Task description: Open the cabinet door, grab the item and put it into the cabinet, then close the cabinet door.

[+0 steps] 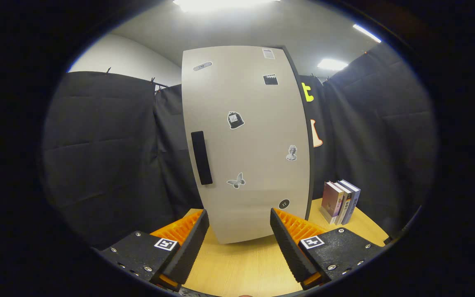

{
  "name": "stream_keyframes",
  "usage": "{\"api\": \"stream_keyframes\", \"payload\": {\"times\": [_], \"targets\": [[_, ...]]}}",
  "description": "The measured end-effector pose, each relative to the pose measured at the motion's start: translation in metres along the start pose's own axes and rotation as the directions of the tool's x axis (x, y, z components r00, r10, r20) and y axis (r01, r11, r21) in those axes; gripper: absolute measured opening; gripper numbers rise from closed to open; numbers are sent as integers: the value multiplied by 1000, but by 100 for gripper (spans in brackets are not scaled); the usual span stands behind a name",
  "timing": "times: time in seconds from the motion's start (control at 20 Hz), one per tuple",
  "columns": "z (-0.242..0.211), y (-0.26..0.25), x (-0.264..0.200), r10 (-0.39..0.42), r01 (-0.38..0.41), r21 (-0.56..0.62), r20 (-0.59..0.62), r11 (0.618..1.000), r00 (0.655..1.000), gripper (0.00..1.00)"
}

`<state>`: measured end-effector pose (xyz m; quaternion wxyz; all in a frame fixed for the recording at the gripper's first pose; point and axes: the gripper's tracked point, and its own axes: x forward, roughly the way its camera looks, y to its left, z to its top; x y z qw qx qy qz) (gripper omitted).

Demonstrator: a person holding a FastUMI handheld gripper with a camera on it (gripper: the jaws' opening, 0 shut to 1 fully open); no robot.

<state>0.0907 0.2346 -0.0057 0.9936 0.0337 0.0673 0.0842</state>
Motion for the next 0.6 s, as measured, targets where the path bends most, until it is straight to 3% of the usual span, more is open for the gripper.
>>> {"api": "stream_keyframes", "payload": {"times": [0.6], "targets": [[-4, 2, -7, 14, -14, 6, -1, 1000, 1000, 93]]}}
